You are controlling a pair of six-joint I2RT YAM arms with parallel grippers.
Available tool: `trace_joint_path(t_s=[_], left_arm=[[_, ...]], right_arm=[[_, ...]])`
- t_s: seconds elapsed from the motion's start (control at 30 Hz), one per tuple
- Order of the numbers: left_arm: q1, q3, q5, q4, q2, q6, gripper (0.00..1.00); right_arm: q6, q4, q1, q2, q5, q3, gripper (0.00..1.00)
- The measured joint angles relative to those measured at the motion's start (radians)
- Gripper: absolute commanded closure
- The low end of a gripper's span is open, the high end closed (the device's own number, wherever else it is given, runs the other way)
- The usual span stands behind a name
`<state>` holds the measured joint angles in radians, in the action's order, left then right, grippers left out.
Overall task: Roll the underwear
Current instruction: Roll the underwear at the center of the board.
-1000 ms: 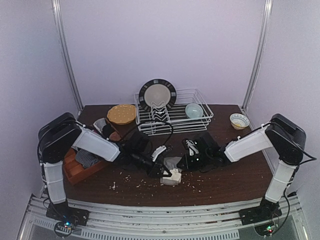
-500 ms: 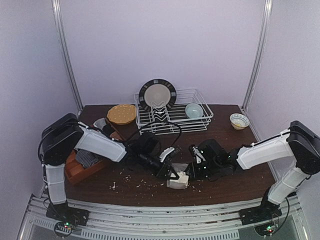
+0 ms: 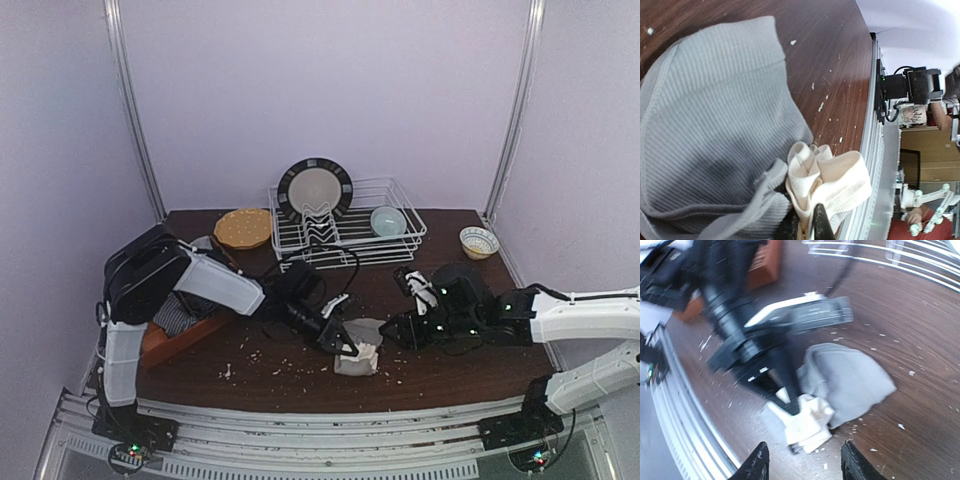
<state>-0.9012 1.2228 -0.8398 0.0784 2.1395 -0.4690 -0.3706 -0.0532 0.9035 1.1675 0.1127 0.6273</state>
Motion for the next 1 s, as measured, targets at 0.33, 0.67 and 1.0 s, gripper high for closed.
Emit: trace_joint_path(t_s=[0.33, 0.67, 1.0], left_arm=[[0.043, 0.106, -0.113, -0.146, 0.068, -0.042, 1.00], [0.075, 0.180, -0.167, -0.308, 0.109, 0.026, 1.00], [0.082, 0.197, -0.187, -0.343, 0.124, 0.062, 1.00]], right_arm=[[0.309, -0.024, 0.200, 0.177, 0.018, 0.087, 0.52], [0.528, -0.011, 0.248, 0.391, -0.074, 0.187, 0.52], [0.603, -0.040, 0.256, 0.541, -0.169, 0.255, 0.52]])
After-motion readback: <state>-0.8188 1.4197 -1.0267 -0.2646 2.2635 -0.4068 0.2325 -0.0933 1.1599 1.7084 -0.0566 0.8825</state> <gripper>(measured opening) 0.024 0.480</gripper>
